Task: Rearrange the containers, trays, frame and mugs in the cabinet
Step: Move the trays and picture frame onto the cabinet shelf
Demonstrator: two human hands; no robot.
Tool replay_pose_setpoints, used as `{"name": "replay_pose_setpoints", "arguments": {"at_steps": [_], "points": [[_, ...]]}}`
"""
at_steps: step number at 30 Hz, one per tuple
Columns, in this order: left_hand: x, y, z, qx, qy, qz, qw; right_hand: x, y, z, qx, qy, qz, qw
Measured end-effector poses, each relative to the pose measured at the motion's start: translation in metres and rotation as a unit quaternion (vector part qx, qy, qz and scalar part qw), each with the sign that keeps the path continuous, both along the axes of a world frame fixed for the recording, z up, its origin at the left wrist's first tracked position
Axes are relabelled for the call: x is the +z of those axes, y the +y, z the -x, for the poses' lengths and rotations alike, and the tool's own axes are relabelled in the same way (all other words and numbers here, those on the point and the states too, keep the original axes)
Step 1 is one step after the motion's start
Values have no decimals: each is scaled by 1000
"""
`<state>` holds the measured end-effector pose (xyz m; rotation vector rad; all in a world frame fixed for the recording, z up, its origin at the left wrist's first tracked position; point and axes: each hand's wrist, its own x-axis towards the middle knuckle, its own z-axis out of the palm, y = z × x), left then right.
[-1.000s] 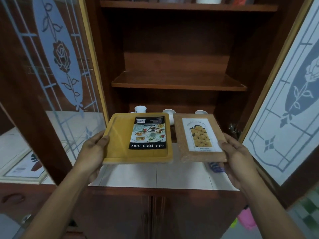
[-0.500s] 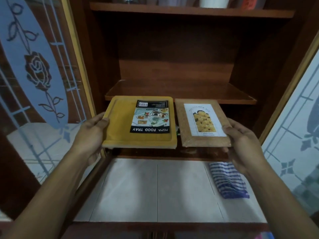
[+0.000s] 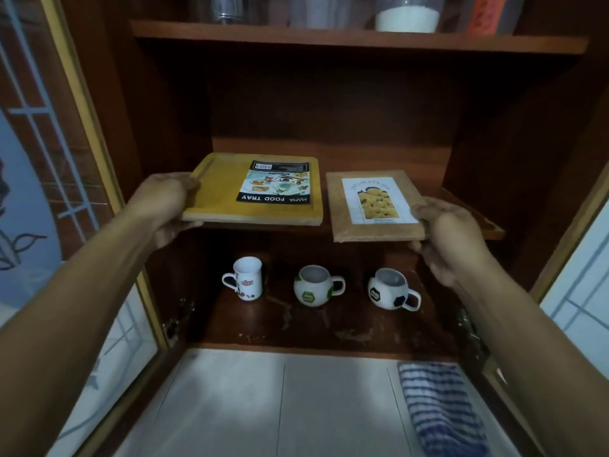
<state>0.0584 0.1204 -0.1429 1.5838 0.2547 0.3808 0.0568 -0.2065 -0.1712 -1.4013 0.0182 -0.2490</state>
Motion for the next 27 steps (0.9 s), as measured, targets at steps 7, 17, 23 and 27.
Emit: {"name": "replay_pose_setpoints", "arguments": {"at_steps": [7,17,23,27], "points": [[7,7,-53,-1,39,-27,999,10,2,-54,-32,31,10,999],[5,19,-96,-8,74,-62,995,17,24,-92,-36,57,23,997],[0,23,-110,-15,104,-80,991,16,31,-100,-33,67,40,996],[-3,27,-119,-11,120,-128,984,14,33,-107,-40,66,40,996]]}}
